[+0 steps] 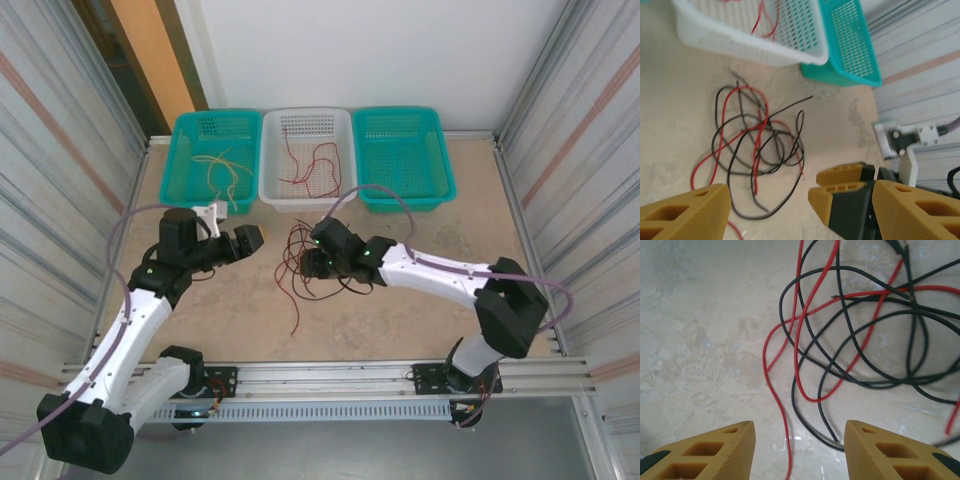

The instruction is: Untangle the cables

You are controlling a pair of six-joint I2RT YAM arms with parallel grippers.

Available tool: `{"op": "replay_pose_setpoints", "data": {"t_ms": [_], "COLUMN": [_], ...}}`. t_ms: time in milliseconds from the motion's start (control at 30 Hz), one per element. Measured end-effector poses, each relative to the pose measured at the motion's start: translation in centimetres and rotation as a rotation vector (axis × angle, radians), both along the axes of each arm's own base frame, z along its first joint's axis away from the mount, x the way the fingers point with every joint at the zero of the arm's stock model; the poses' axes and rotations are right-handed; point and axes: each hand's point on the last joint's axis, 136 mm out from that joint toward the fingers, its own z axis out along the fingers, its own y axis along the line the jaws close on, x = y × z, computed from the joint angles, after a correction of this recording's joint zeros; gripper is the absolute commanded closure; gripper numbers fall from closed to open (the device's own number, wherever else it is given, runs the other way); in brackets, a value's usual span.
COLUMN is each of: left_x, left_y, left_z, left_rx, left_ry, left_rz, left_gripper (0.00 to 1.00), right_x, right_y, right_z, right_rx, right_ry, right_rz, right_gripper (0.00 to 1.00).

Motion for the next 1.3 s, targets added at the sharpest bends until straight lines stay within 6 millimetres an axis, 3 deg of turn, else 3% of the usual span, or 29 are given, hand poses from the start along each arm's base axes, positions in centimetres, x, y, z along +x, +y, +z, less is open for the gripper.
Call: {"op": "replay_pose_setpoints", "data": {"t_ms": [133, 267, 400, 533, 733, 1033, 1300], "left_x": [-0.1, -0.2, -0.1, 0.1, 0.2, 0.1, 0.1], "left_y": [-0.1, -0.2, -0.5, -0.9, -1.1, -1.2, -1.3], "left_z": [-0.5, -0.5, -0.7, -1.8, -2.3, -2.2, -2.4], "left_rx": [-0.012, -0.021, -0.036, -0.050, -0.059, -0.065, -0.067], "left_ry": [0.026, 0.033, 0.051, 0.098, 0.122, 0.124, 0.132], "left_rz": [0.001, -0.004, -0.012, -0.019, -0.025, -0.032, -0.037], "left_gripper": [0.29, 0.31, 0.34, 0.37, 0.38, 0.39, 0.39], "right_x": [2.4, 4.4, 4.9, 5.7, 6.5, 6.7, 7.2], "right_y": [0.3, -3.2, -7.1, -8.9, -8.6, -7.2, -6.7], "right_z": [-0.6, -1.1, -1.7, -1.5, -2.2, -6.4, -7.4], "right_rx": [-0.043, -0.116, -0.159, -0.150, -0.145, -0.193, -0.215], "right_ry": [0.019, 0.020, 0.044, 0.061, 0.091, 0.183, 0.190], "right_rz": [-0.061, -0.180, -0.257, -0.295, -0.246, -0.152, -0.129], "right_gripper": [0.60, 0.59, 0.64, 0.64, 0.64, 0.69, 0.74]}}
